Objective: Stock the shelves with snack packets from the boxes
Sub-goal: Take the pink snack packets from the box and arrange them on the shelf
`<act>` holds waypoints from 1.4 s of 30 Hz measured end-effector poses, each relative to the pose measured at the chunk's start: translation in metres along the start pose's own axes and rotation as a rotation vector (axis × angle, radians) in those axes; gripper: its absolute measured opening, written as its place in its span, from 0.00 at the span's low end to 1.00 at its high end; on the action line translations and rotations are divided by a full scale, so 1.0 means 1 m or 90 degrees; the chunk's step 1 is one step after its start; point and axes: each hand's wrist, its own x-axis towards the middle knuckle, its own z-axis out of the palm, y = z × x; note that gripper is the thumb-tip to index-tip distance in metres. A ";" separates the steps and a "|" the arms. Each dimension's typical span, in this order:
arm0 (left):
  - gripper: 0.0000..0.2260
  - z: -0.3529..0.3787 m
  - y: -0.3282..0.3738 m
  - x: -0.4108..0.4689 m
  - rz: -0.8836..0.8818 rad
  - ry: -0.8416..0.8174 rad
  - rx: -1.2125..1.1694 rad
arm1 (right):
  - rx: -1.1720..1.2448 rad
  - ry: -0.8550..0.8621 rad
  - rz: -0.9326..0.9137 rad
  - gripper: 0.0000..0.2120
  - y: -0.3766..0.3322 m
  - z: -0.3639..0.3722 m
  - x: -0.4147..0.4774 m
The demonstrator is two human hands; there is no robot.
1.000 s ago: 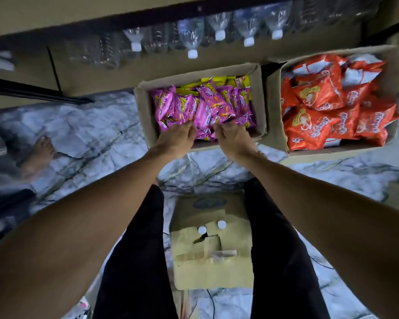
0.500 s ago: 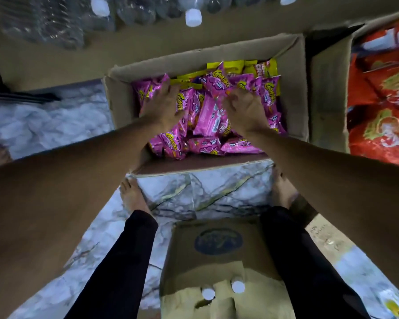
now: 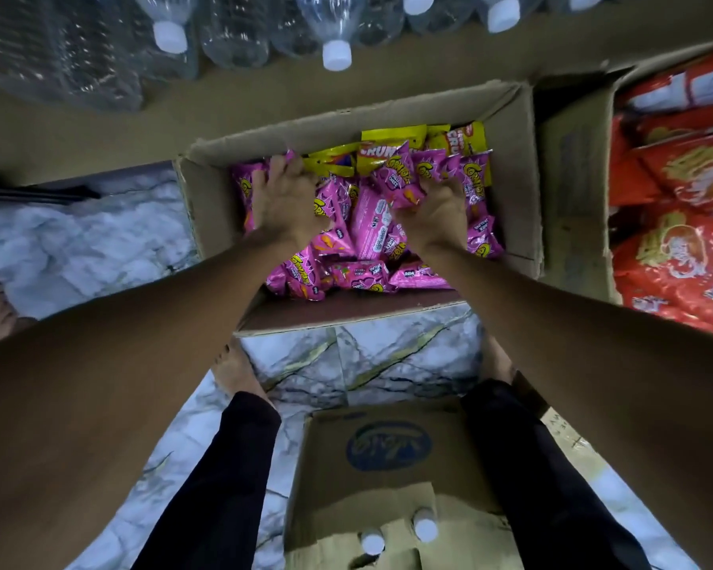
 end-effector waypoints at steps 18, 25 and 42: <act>0.32 -0.182 -0.016 -0.200 -0.118 -0.250 -0.675 | 0.316 -0.164 0.071 0.25 -0.043 -0.165 -0.212; 0.19 -0.298 -0.017 -0.304 -0.178 -0.180 -0.792 | 0.287 -0.107 -0.015 0.18 -0.100 -0.260 -0.307; 0.12 -0.497 -0.035 -0.430 -0.153 0.082 -0.804 | 0.213 -0.093 -0.232 0.32 -0.217 -0.437 -0.414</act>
